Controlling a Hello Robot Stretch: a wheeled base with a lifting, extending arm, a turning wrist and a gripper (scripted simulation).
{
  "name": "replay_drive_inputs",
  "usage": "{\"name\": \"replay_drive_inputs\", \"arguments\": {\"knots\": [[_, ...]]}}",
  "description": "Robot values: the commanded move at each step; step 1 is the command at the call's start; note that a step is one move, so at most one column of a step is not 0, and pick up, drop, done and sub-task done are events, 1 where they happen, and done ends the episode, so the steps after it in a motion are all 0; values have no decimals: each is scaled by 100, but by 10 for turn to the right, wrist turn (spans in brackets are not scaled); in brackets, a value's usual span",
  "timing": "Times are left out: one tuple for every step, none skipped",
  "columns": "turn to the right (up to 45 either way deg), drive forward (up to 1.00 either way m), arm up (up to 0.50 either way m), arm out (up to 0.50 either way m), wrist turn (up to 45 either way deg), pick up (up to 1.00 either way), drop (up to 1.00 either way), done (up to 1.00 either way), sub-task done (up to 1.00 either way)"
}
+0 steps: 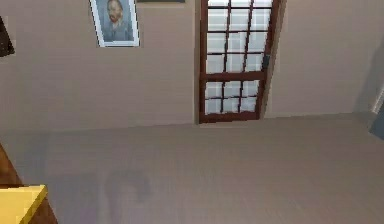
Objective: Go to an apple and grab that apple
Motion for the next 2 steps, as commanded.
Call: {"name": "replay_drive_inputs", "arguments": {"knots": [[450,0,0,0,0,0,0,0,0],[360,0,0,0,0,0,0,0,0]]}}
